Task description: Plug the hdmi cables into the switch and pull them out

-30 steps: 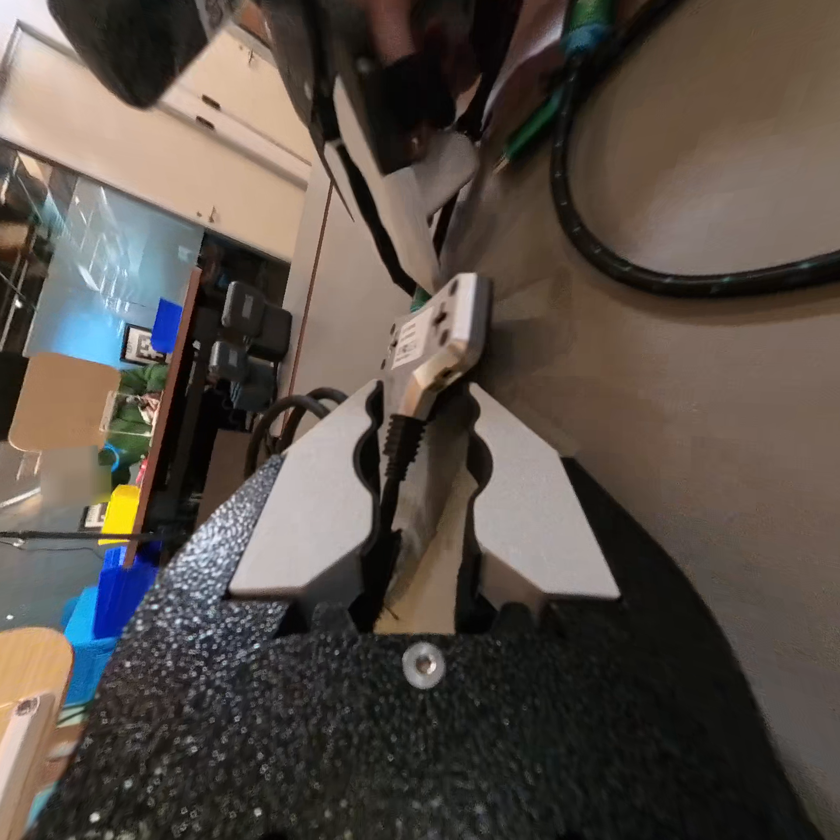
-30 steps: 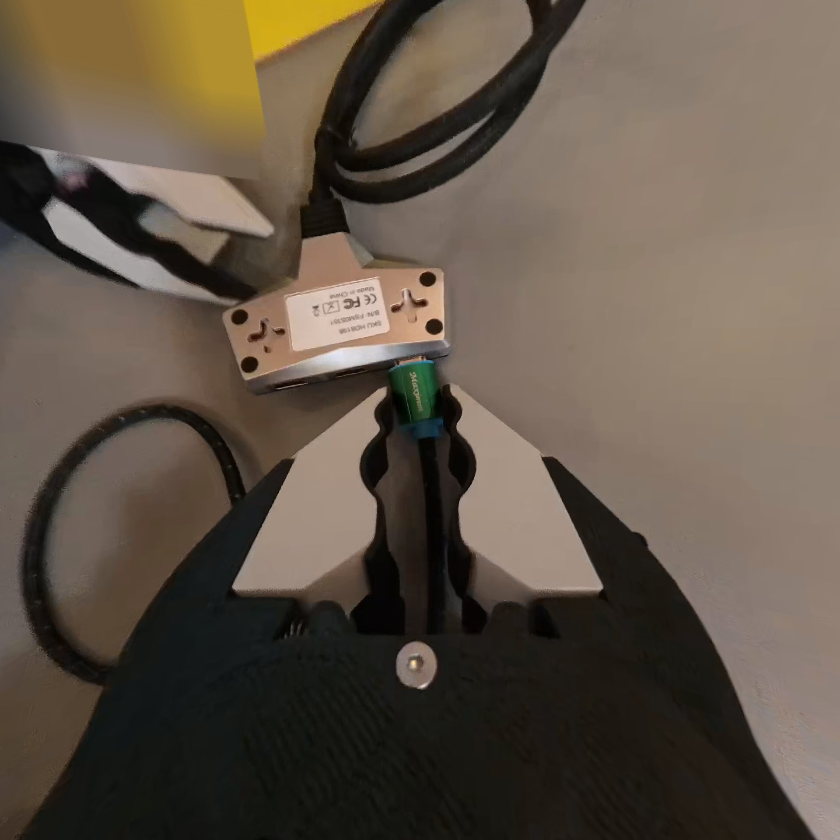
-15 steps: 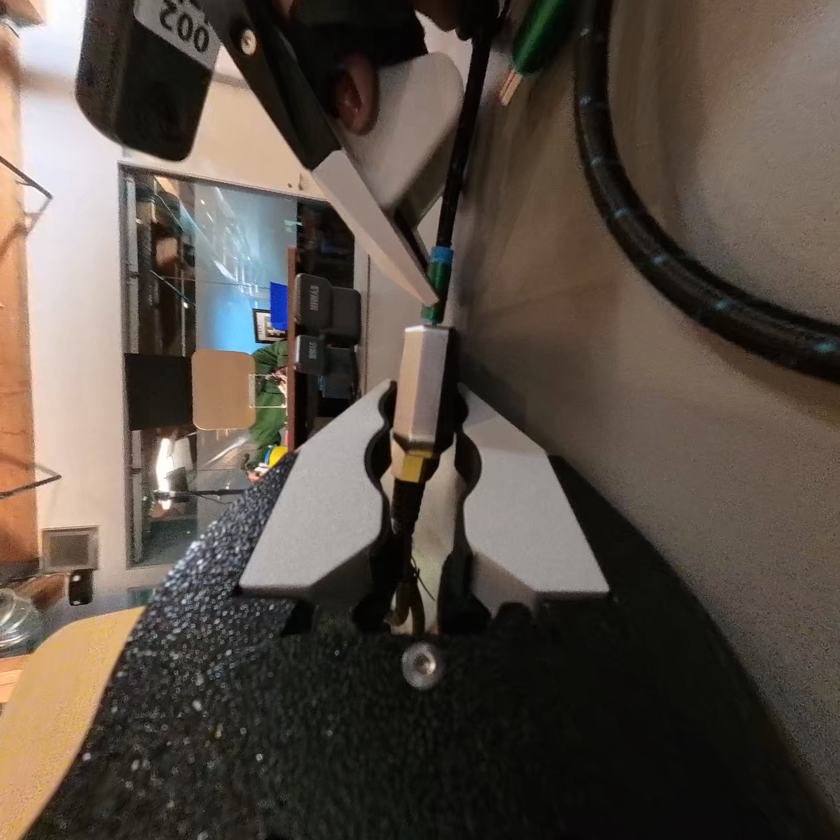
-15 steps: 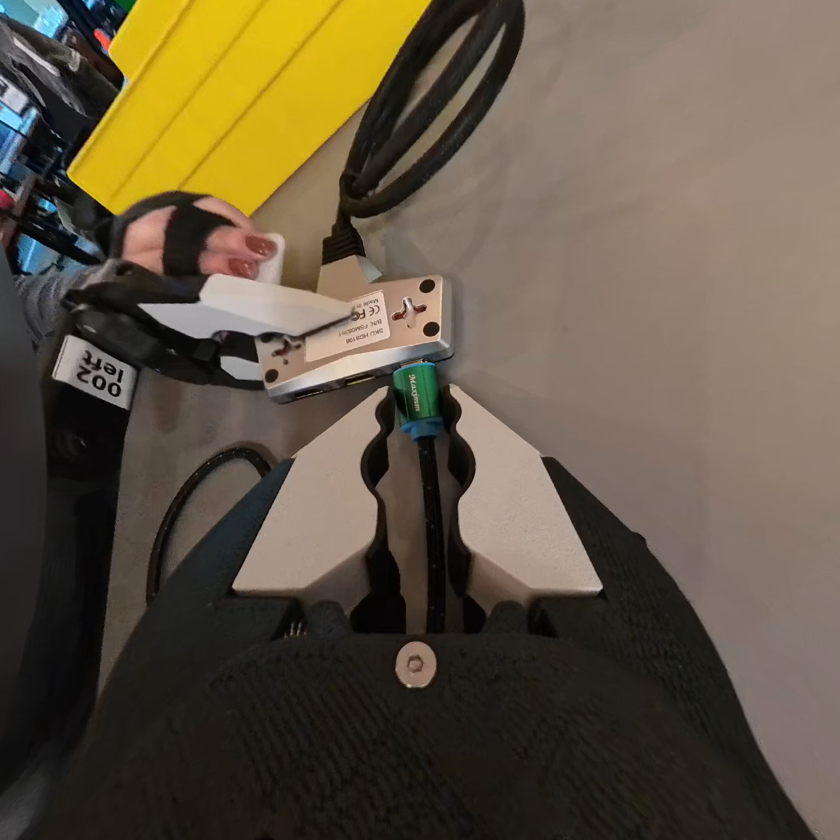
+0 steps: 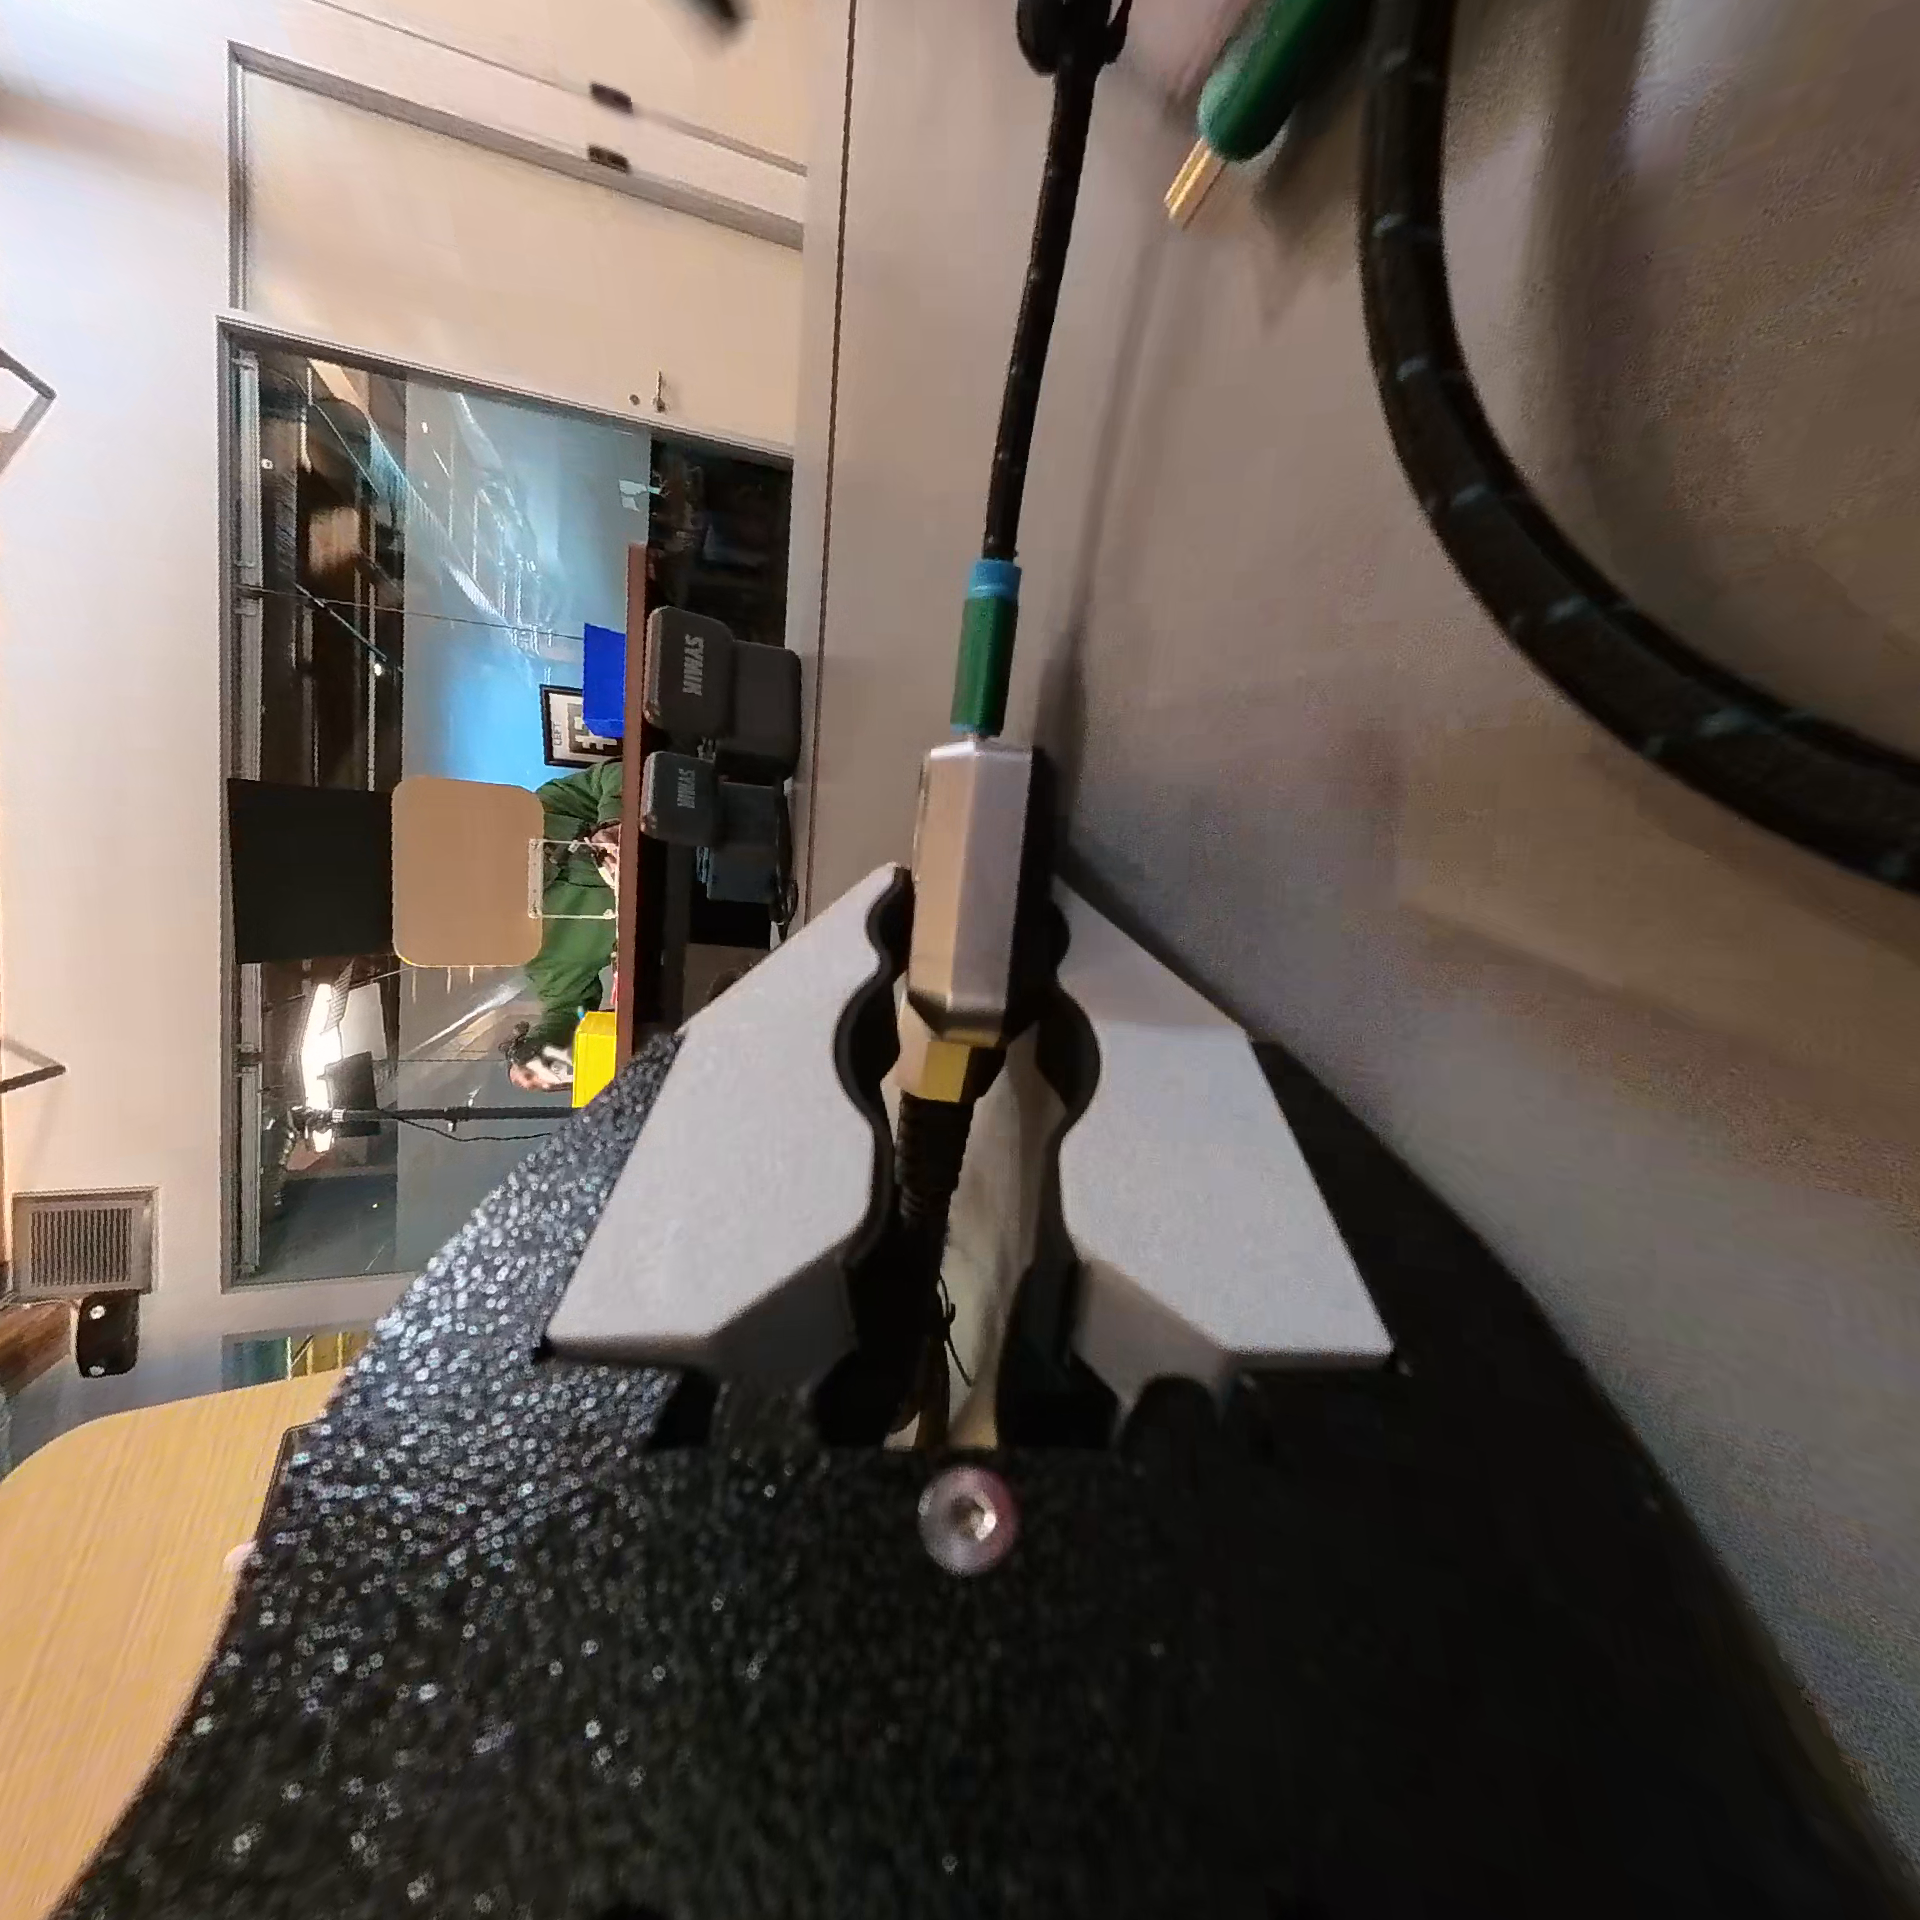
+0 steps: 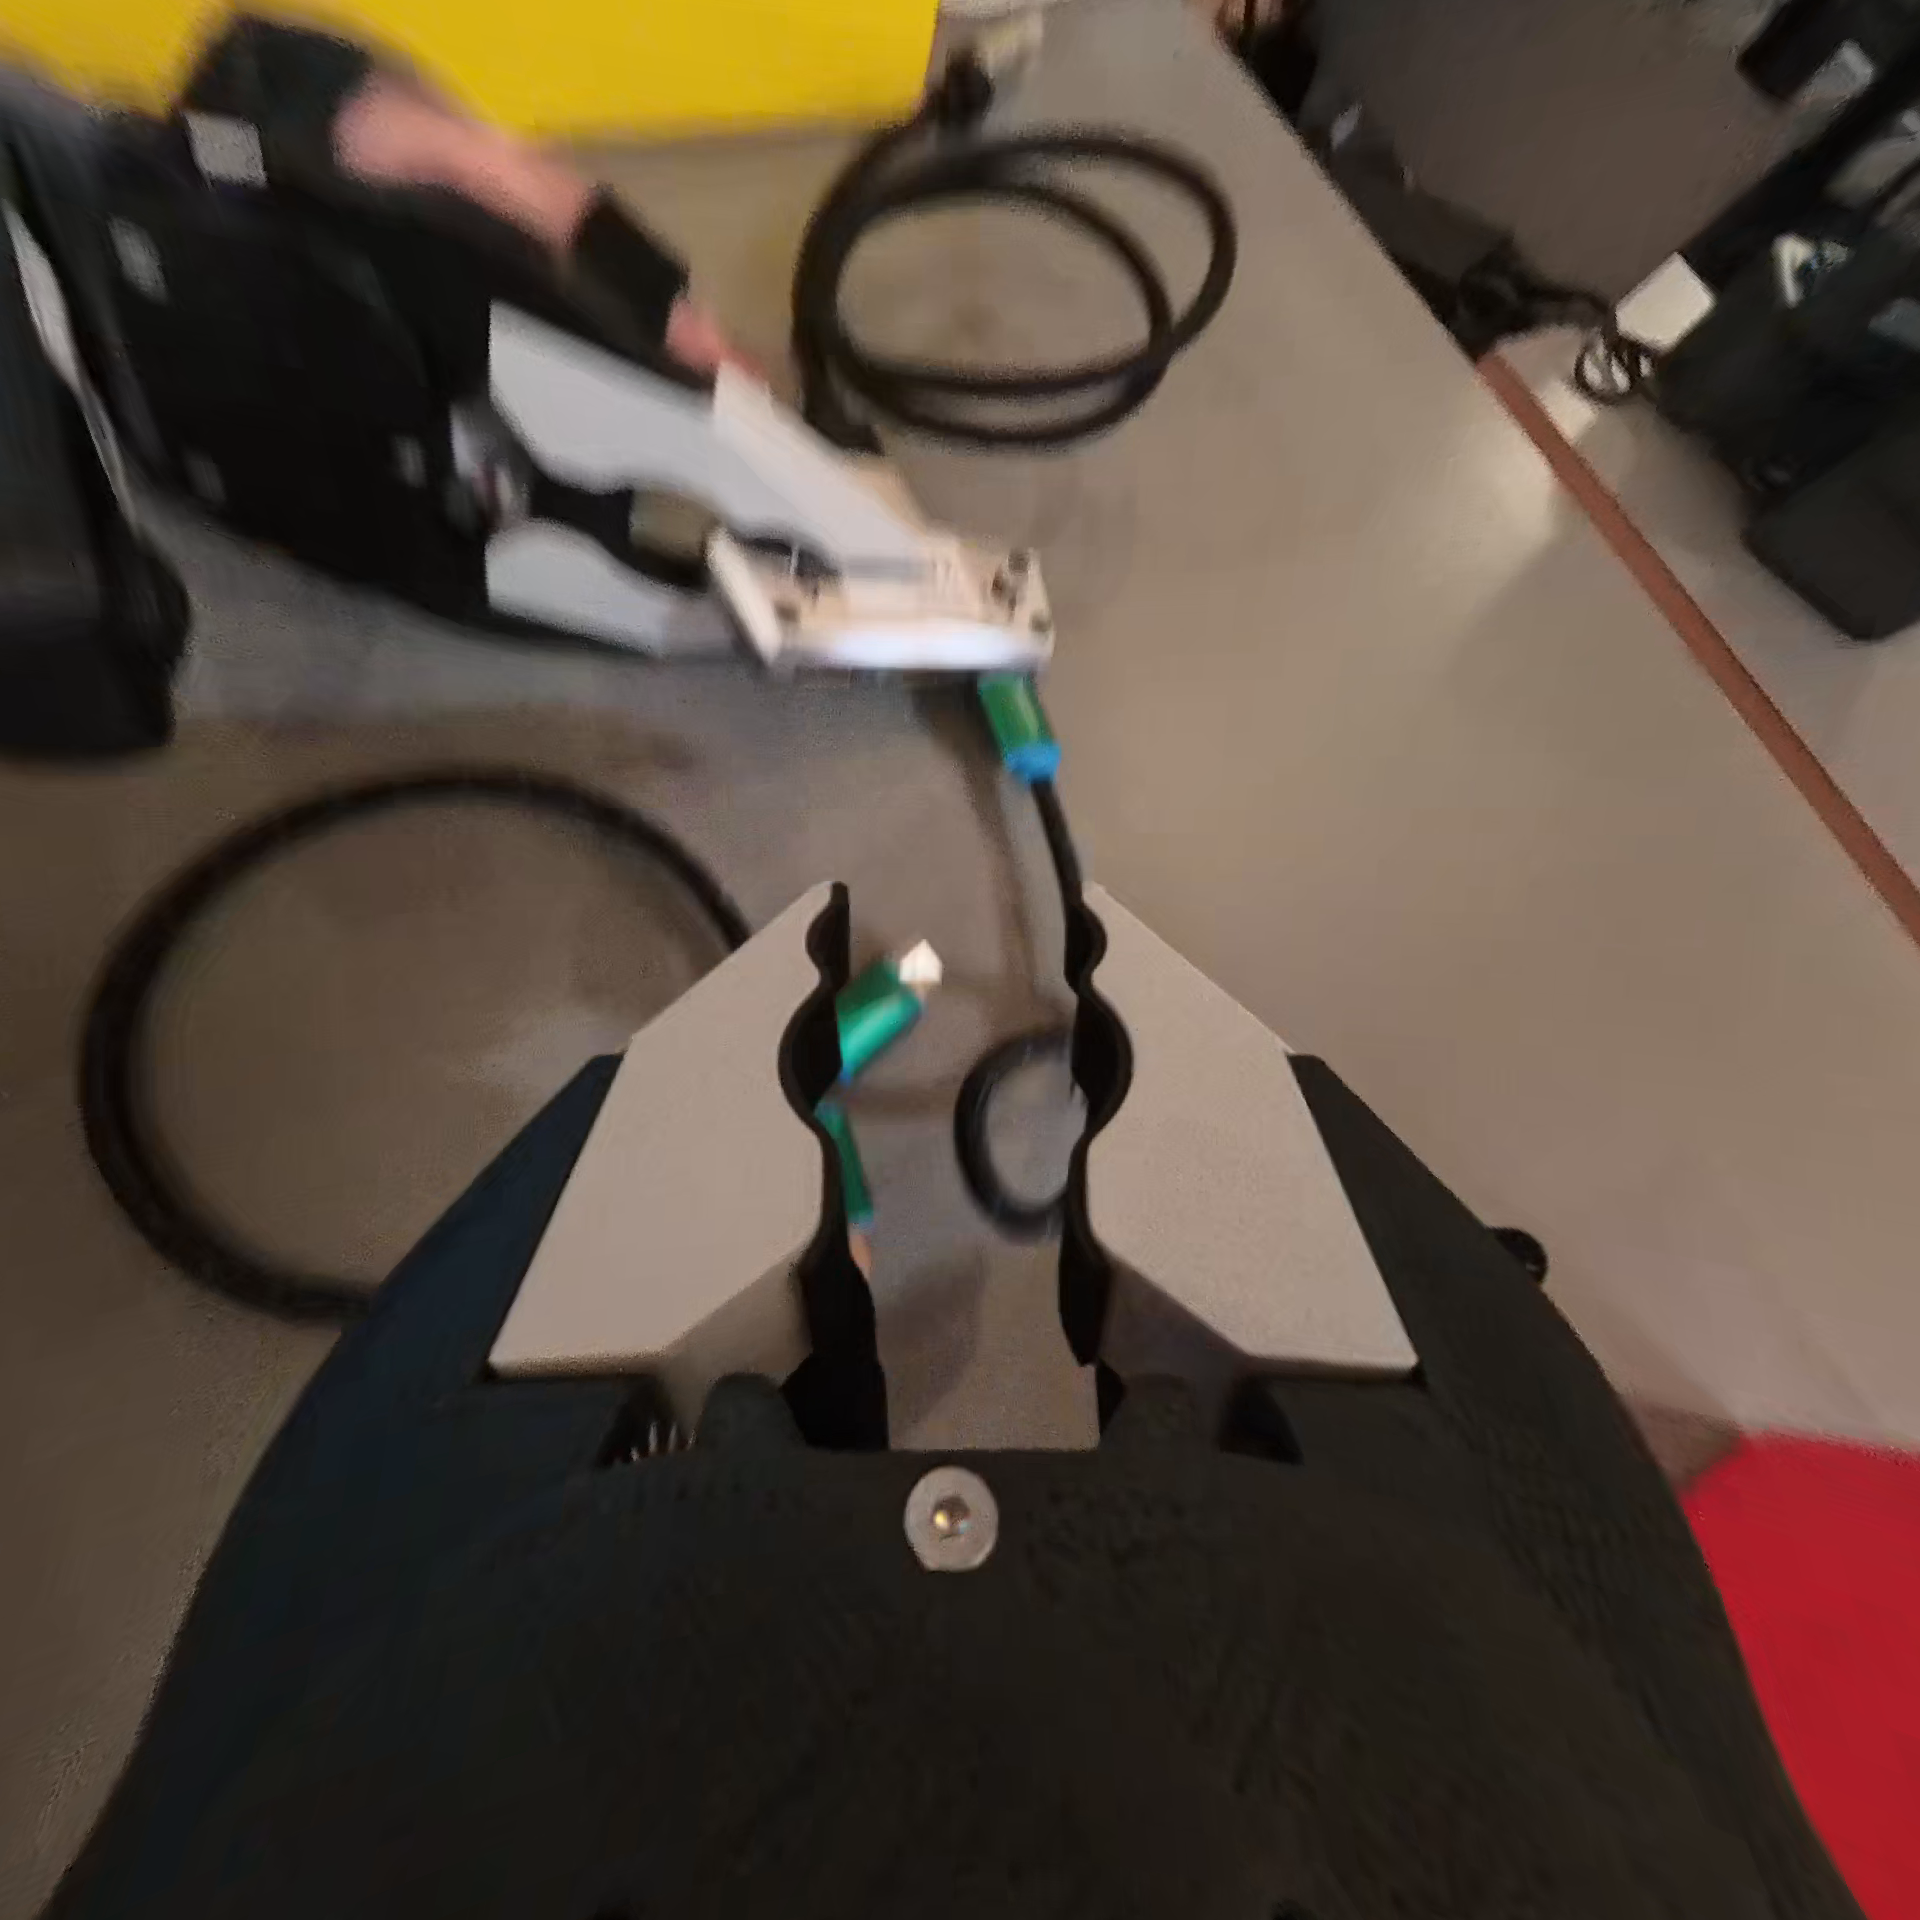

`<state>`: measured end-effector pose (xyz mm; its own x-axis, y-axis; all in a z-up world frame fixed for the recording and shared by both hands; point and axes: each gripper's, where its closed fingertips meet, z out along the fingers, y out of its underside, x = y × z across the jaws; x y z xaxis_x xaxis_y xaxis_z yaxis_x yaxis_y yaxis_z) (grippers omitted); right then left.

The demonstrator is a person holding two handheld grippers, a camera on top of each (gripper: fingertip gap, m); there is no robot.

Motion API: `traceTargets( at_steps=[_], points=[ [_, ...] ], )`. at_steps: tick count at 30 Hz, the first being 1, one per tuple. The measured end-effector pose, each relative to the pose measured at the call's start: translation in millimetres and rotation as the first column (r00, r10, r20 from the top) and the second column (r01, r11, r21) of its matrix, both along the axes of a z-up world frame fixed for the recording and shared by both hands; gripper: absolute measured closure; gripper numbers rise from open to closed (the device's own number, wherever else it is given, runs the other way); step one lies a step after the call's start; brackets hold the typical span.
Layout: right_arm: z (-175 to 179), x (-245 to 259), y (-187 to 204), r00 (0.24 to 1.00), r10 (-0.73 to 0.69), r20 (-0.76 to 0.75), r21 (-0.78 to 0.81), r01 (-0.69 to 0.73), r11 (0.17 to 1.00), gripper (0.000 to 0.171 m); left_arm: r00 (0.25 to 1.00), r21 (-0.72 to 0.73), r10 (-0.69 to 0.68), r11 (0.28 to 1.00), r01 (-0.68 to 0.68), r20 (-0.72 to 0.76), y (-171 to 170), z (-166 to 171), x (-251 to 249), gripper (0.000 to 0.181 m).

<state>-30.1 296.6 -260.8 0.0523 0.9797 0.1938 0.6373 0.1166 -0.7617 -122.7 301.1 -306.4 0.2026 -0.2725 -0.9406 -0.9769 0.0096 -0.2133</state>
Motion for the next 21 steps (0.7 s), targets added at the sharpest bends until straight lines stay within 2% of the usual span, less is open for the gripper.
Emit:
traceTargets(
  at_steps=[4,7,9,11,13,16,17,21],
  points=[
    [-24,41,-14,0.989,-0.051,0.140,0.208,0.021,0.978,0.131,1.000,0.000,0.006,1.000,-0.006,0.000,1,0,1,0.162],
    [-32,49,-24,0.984,-0.085,0.154,0.241,0.046,0.969,0.132,1.000,-0.001,0.005,1.000,-0.005,-0.003,1,0,1,0.161],
    [-33,45,-25,0.979,-0.174,0.106,0.157,0.156,0.975,0.134,1.000,-0.001,0.003,1.000,-0.003,-0.008,1,0,1,0.161],
    [-34,36,-29,0.960,-0.276,0.038,-0.055,0.278,0.959,0.136,1.000,-0.002,0.002,1.000,-0.002,-0.014,1,0,1,0.161],
    [-36,27,-35,0.945,-0.328,0.014,-0.233,0.322,0.918,0.136,1.000,-0.002,-0.001,1.000,0.001,-0.023,1,0,1,0.161],
    [-40,23,-18,0.912,-0.409,0.012,-0.227,0.401,0.887,0.138,1.000,-0.002,-0.005,1.000,0.005,-0.027,0,-1,1,0.161],
    [-39,21,-14,0.905,-0.426,0.006,-0.226,0.416,0.881,0.144,1.000,-0.002,-0.006,1.000,0.006,-0.028,0,-1,1,0.162],
    [-50,14,-15,0.902,-0.425,0.074,-0.269,0.428,0.863,0.149,0.999,-0.003,-0.011,1.000,0.011,-0.039,0,-1,1,0.161]
  ],
)
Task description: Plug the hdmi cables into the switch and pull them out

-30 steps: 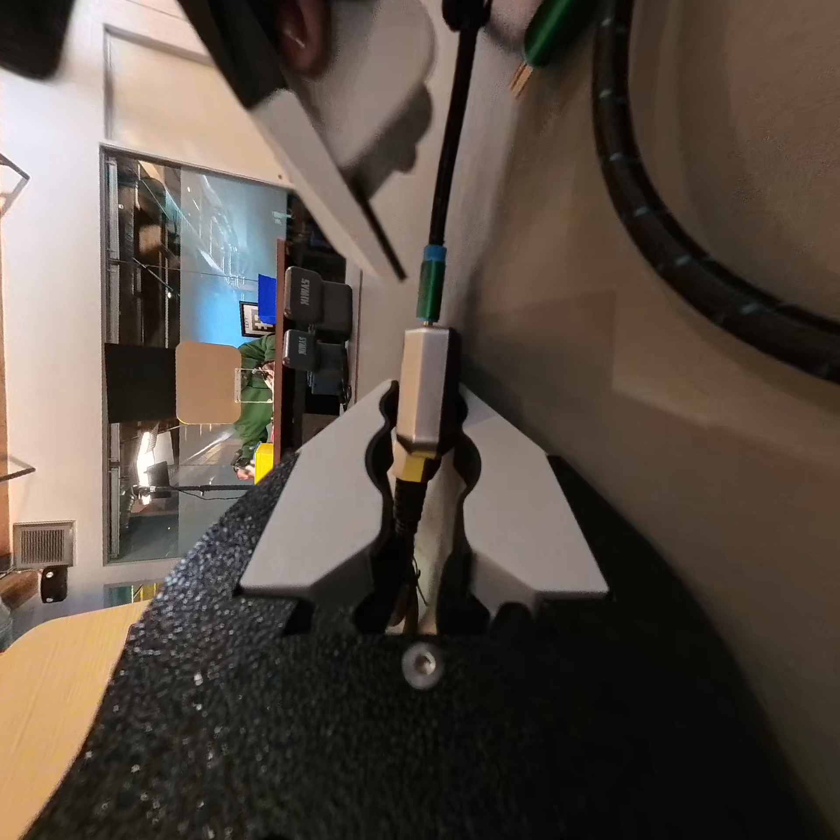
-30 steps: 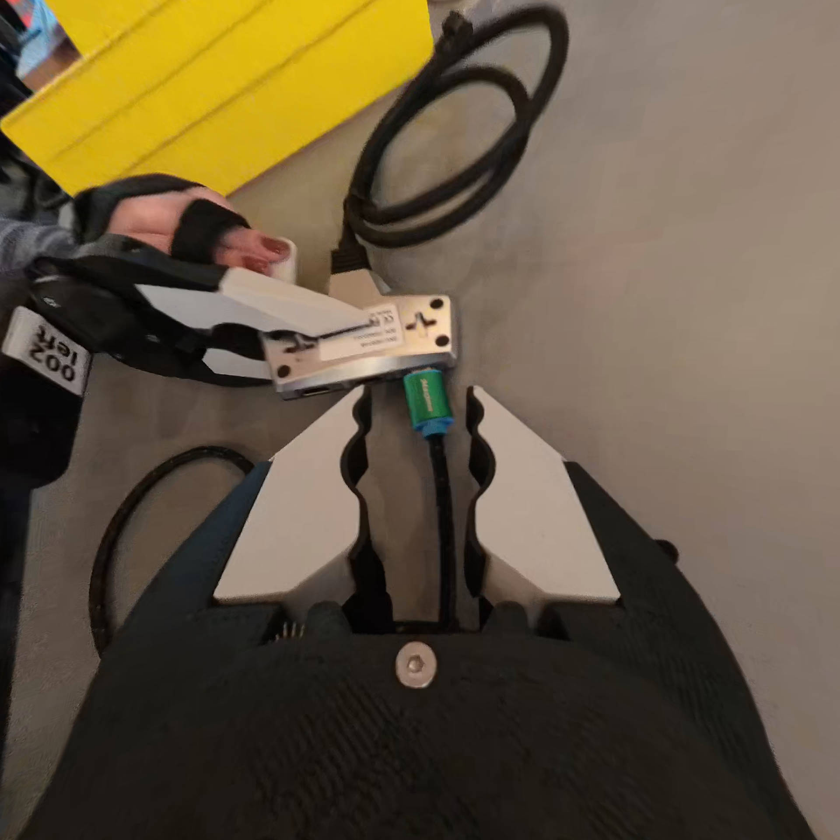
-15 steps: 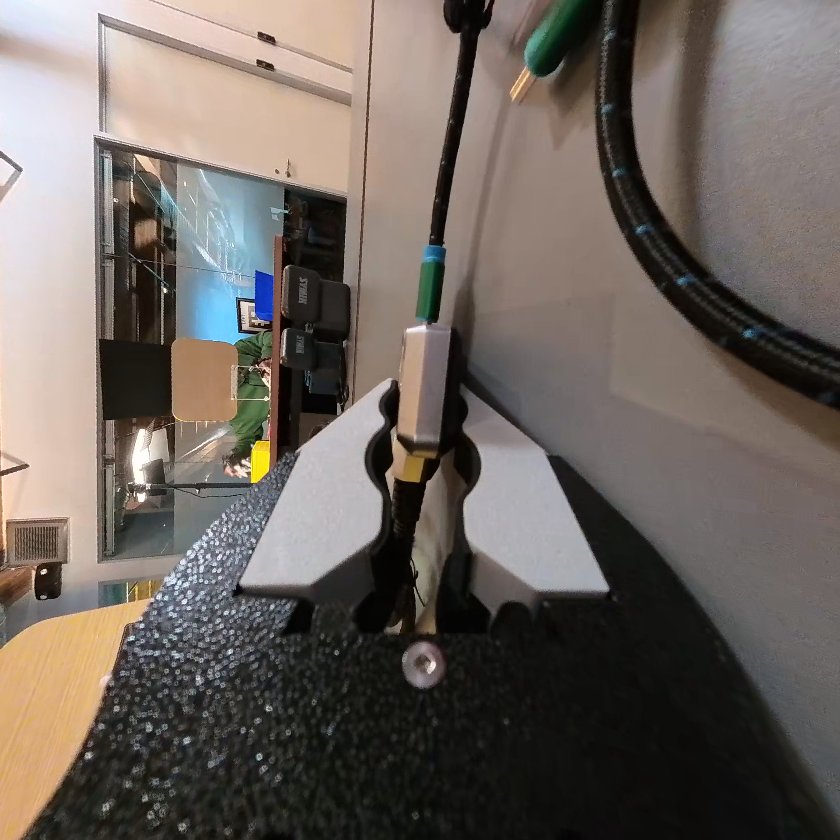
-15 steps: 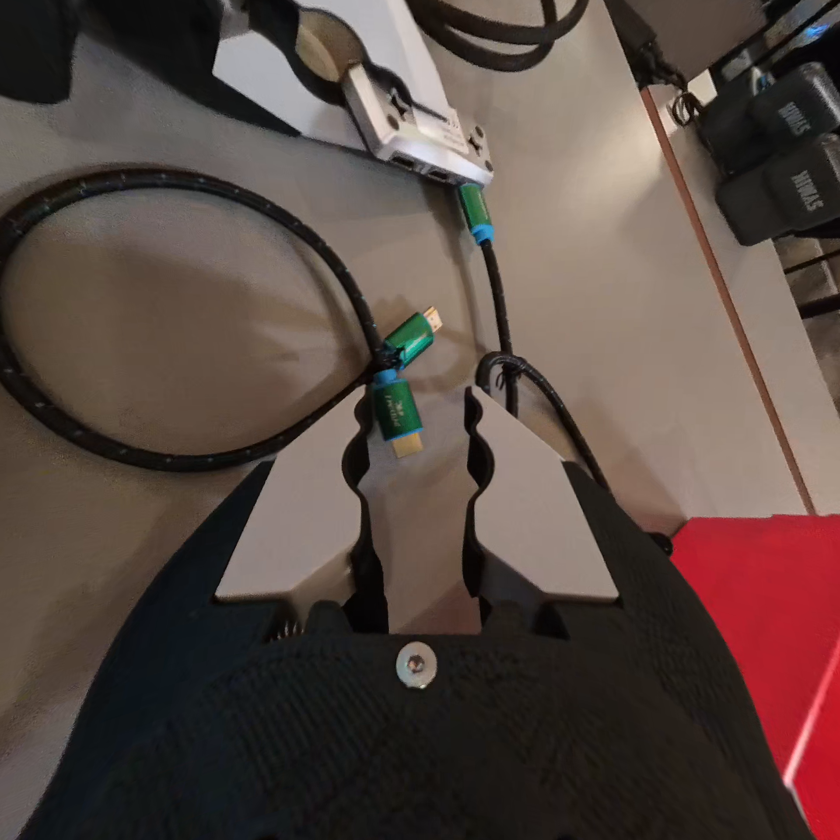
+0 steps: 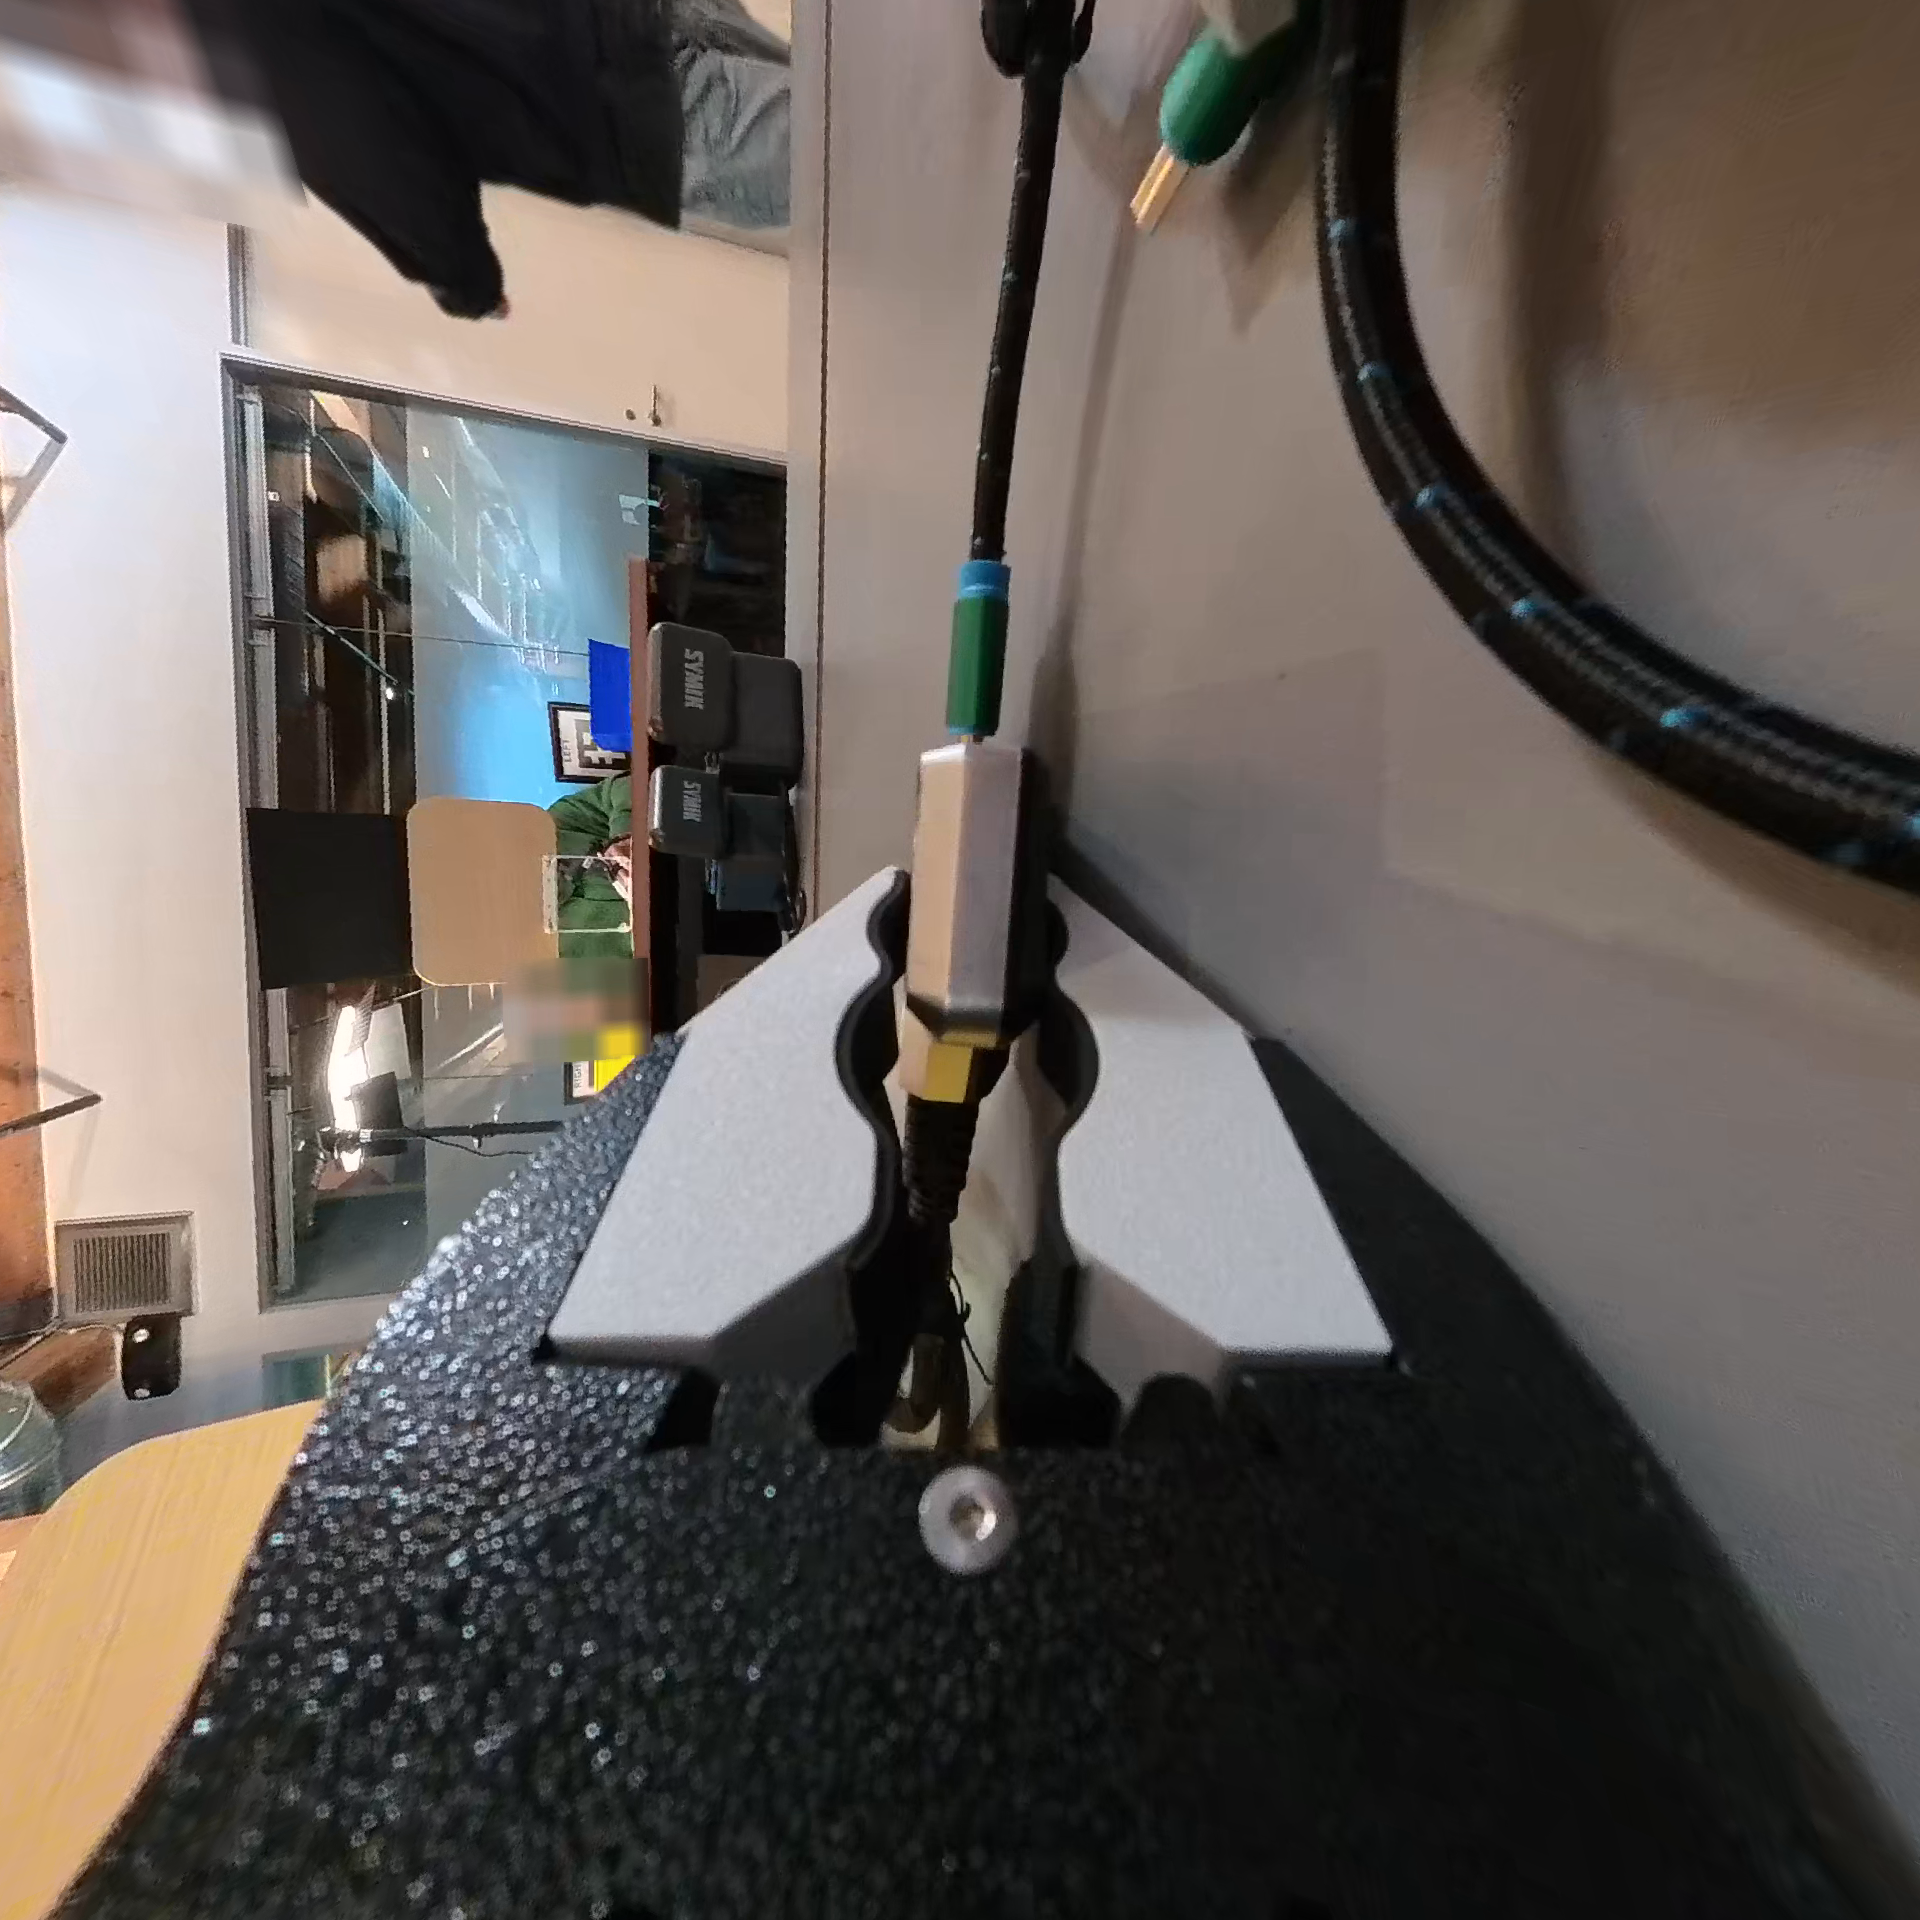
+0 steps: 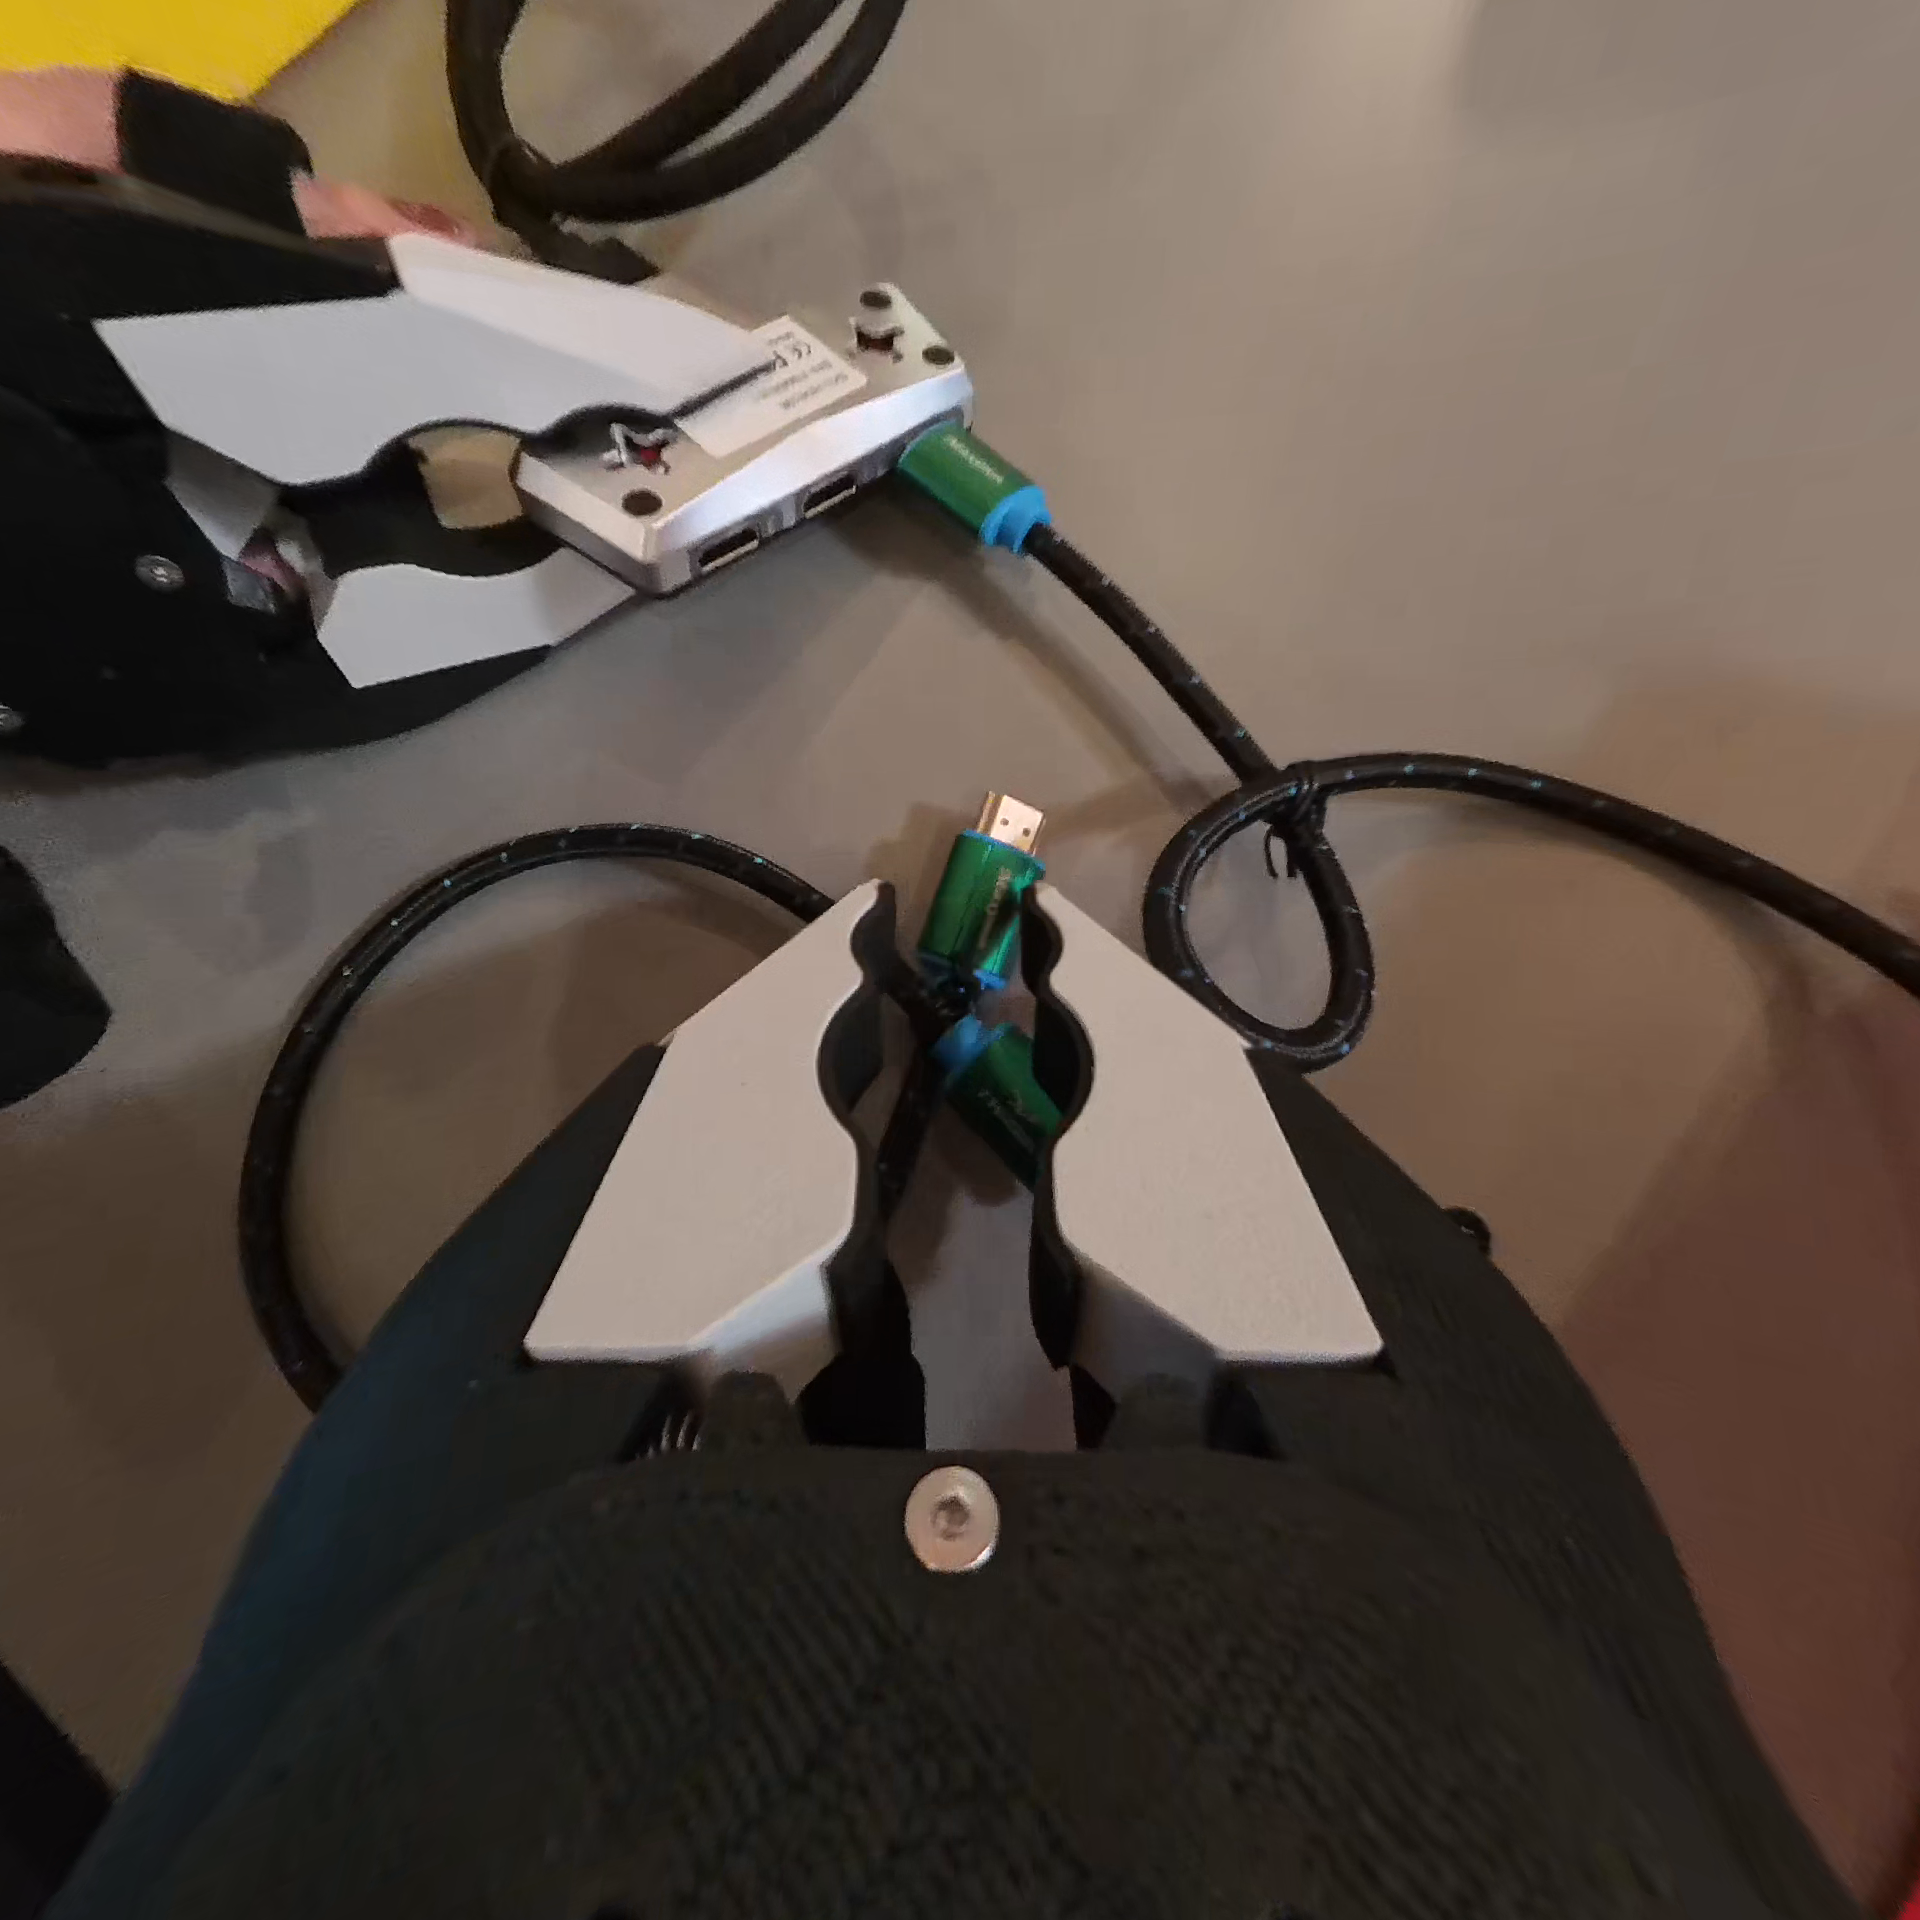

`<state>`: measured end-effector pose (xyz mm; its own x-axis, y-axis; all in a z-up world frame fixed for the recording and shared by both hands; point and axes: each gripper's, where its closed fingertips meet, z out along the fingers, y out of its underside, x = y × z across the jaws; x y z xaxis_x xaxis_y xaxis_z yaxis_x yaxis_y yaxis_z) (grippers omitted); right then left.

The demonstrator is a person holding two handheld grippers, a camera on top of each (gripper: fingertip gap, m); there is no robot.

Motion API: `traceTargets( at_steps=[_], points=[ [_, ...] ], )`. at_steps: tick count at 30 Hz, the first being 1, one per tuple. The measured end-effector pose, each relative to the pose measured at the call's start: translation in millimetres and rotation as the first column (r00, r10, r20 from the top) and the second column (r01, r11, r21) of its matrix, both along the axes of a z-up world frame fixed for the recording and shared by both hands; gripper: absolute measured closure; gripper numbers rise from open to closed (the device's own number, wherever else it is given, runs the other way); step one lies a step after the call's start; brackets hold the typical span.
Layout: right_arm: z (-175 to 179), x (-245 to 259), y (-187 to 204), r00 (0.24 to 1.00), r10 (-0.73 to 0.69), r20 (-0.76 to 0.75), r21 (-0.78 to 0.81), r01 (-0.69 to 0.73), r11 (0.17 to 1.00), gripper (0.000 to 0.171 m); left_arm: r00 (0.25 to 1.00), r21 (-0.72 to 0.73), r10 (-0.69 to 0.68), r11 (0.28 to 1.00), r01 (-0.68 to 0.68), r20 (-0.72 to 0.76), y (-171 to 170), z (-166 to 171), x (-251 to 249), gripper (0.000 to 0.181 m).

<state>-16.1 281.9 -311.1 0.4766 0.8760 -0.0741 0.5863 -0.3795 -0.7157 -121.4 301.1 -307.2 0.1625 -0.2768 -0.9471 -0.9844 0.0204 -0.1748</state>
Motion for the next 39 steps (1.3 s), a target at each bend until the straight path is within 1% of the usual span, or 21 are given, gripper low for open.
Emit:
traceTargets(
  at_steps=[3,7,10,13,16,19,22,24,25,27,28,31,33,34,36,39],
  points=[
    [-5,0,-2,0.998,0.007,0.056,-0.034,-0.005,0.999,0.146,1.000,0.000,-0.003,1.000,0.003,-0.005,0,0,0,0.161],
    [-12,7,0,0.988,0.018,0.151,-0.029,-0.013,0.999,0.145,1.000,-0.002,-0.005,1.000,0.005,-0.010,0,0,0,0.161],
    [-14,7,0,0.986,0.028,0.166,-0.049,-0.020,0.999,0.147,1.000,-0.001,-0.006,1.000,0.006,-0.013,-1,0,0,0.161],
    [-14,9,-2,0.977,0.085,0.197,-0.035,-0.080,0.996,0.150,1.000,-0.002,-0.009,1.000,0.009,-0.015,-1,0,0,0.162],
    [-13,8,-3,0.964,0.151,0.220,0.045,-0.165,0.985,0.152,1.000,-0.002,-0.013,1.000,0.012,-0.014,-1,0,0,0.162],
    [-8,2,-10,0.936,0.261,0.235,0.170,-0.305,0.937,0.155,1.000,-0.003,-0.014,1.000,0.014,-0.010,-1,0,0,0.162],
    [-6,-1,-17,0.887,0.349,0.302,0.305,-0.436,0.846,0.158,1.000,-0.005,-0.016,1.000,0.016,0.000,-1,0,0,0.161],
    [-5,-4,-23,0.862,0.393,0.320,0.344,-0.492,0.800,0.159,1.000,-0.005,-0.019,1.000,0.019,0.005,-1,0,0,0.161],
    [-5,-5,-26,0.855,0.414,0.312,0.342,-0.508,0.791,0.159,1.000,-0.006,-0.021,1.000,0.021,0.006,-2,0,0,0.161],
    [-6,-6,-32,0.849,0.458,0.263,0.296,-0.523,0.799,0.159,1.000,-0.004,-0.028,1.000,0.028,0.004,-2,0,0,0.162],
    [-5,-7,-37,0.849,0.482,0.215,0.257,-0.526,0.811,0.159,0.999,-0.003,-0.032,0.999,0.032,0.002,-2,0,0,0.162],
    [5,-13,-56,0.831,0.555,-0.019,0.102,-0.551,0.828,0.159,0.999,-0.004,-0.044,0.999,0.044,0.014,-3,0,0,0.162],
    [15,-16,-61,0.812,0.556,-0.177,0.019,-0.562,0.827,0.159,0.998,-0.004,-0.052,0.999,0.053,0.027,-3,1,0,0.162],
    [18,-16,-59,0.807,0.543,-0.230,-0.008,-0.560,0.829,0.159,0.998,-0.004,-0.058,0.998,0.058,0.034,-3,1,1,0.162],
    [20,-16,-54,0.809,0.510,-0.291,-0.044,-0.544,0.838,0.160,0.996,-0.003,-0.073,0.997,0.073,0.049,-4,2,2,0.162],
    [21,-17,-52,0.801,0.499,-0.331,-0.051,-0.543,0.838,0.160,0.993,-0.003,-0.090,0.996,0.091,0.077,-6,4,3,0.161]
  ],
)
